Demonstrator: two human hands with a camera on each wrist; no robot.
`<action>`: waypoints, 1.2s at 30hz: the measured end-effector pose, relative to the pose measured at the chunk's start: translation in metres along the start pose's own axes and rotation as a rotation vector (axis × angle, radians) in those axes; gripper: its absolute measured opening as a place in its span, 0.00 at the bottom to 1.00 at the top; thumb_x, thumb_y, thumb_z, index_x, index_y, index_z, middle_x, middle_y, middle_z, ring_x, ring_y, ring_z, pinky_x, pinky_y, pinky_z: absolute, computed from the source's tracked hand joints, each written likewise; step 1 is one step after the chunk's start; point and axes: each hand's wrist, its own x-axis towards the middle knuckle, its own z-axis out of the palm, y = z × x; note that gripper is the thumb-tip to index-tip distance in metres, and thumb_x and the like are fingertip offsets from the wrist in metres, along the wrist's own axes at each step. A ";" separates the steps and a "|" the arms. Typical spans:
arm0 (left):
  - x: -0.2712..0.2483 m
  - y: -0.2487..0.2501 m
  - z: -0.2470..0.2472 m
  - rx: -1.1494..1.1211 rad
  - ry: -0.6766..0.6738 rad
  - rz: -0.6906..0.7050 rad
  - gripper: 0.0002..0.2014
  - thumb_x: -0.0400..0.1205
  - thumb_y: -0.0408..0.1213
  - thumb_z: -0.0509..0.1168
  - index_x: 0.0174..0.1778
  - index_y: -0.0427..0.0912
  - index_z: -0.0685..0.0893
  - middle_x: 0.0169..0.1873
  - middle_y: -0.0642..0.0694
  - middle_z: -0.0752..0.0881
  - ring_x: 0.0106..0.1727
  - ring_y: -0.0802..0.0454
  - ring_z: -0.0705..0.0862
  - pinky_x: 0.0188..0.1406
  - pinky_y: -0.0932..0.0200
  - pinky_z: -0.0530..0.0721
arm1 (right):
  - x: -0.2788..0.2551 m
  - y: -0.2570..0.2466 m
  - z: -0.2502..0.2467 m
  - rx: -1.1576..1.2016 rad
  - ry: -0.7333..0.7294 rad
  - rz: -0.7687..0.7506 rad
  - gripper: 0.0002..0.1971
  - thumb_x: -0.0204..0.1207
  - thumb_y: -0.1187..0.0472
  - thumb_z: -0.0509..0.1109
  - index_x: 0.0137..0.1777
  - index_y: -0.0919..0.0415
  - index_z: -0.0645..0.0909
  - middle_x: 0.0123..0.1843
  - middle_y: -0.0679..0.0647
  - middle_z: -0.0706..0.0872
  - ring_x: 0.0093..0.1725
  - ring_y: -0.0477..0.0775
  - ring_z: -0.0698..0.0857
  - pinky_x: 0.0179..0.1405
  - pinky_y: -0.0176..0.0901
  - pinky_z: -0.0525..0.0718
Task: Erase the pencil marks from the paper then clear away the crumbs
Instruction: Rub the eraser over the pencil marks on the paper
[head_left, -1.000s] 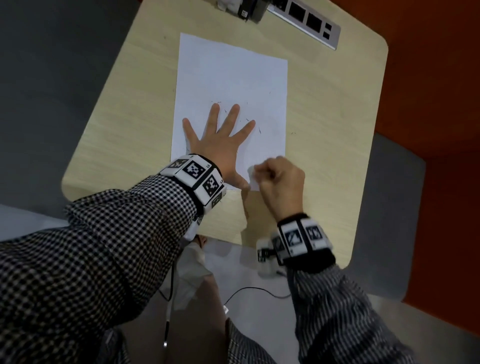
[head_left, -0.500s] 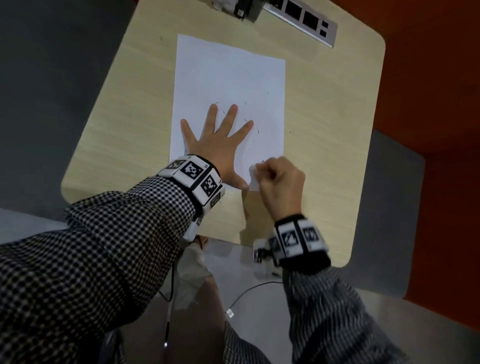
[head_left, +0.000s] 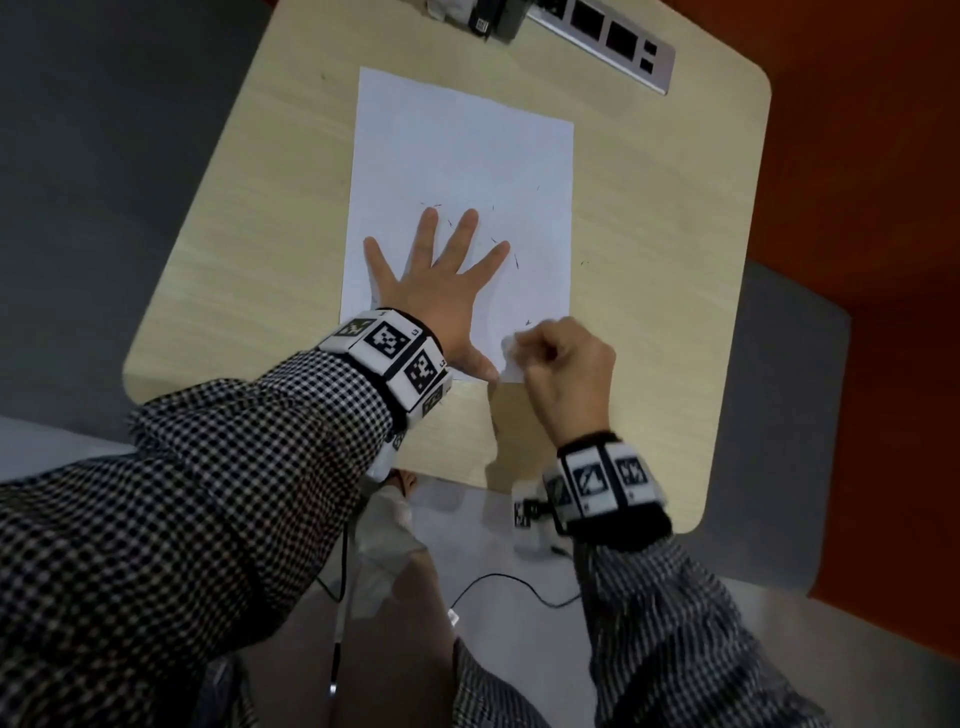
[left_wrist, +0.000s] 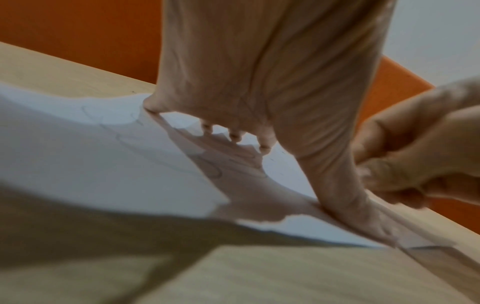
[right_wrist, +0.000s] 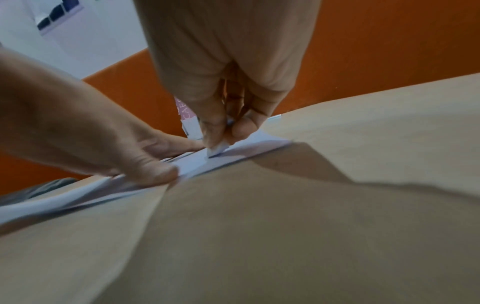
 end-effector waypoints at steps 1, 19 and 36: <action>0.000 0.000 0.000 0.001 0.001 0.001 0.66 0.60 0.73 0.72 0.81 0.64 0.31 0.80 0.53 0.24 0.80 0.41 0.23 0.69 0.16 0.37 | 0.013 0.000 0.000 0.005 0.017 0.021 0.04 0.66 0.67 0.76 0.33 0.66 0.86 0.34 0.62 0.87 0.34 0.59 0.84 0.36 0.49 0.84; 0.000 0.000 0.001 0.003 -0.010 0.006 0.65 0.62 0.71 0.73 0.81 0.64 0.31 0.80 0.54 0.23 0.80 0.41 0.23 0.69 0.17 0.36 | -0.020 0.003 -0.004 -0.053 -0.015 0.031 0.06 0.67 0.68 0.76 0.31 0.67 0.84 0.31 0.61 0.85 0.31 0.58 0.82 0.31 0.48 0.81; -0.001 0.001 0.001 0.015 -0.009 0.007 0.65 0.61 0.72 0.72 0.81 0.64 0.31 0.80 0.54 0.23 0.80 0.41 0.23 0.70 0.16 0.38 | 0.002 0.001 0.003 -0.048 0.041 0.032 0.04 0.68 0.69 0.74 0.33 0.66 0.85 0.33 0.61 0.85 0.32 0.55 0.81 0.31 0.36 0.71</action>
